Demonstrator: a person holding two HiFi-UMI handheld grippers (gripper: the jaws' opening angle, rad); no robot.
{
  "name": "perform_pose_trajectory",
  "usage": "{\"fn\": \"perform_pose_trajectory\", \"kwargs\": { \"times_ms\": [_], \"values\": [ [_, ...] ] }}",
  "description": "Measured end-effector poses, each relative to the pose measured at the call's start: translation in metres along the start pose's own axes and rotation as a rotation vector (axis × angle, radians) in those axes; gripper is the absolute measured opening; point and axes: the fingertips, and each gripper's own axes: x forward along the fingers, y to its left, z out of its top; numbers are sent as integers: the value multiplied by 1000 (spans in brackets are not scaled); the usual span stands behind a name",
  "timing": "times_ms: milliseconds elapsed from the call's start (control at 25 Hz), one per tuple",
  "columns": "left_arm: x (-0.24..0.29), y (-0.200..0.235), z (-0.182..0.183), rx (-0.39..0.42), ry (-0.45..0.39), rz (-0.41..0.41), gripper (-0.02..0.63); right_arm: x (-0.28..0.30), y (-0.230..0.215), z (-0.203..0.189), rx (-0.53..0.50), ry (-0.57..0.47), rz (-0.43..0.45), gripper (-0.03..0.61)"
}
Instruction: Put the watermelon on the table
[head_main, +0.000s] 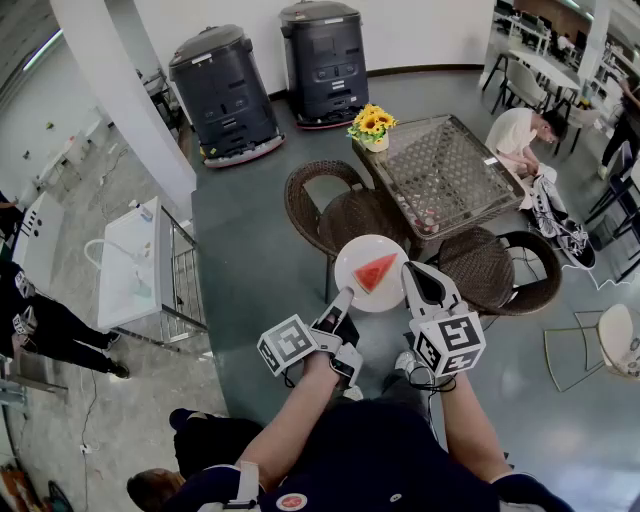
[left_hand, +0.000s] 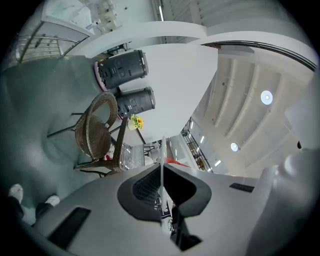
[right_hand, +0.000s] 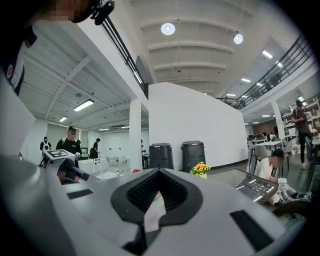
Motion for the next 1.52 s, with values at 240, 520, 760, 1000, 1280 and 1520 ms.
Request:
{"fn": "perform_pose_trajectory", "kwargs": {
  "times_ms": [240,520,760,1000,1280,1520],
  "values": [
    [-1,0,-2,8,6,-1,17,-2,2,1,-1,-6,1,3],
    [6,0,-4,5,8,4,17,0,-3,-1,-4,-4,5,3],
    [18,0,-5,4,9,6,17,5,-17,-5,7,4,1,3],
    [36,5,-9,5,15,9,17,9,-36,-10,9,12,-2,3],
    [67,4,-14,5,12,12,17,14,-70,-9,-2,20,-2,3],
    [102,2,-18,11,9,21,17,22,-106,-9,8,29,6,3]
  ]
}}
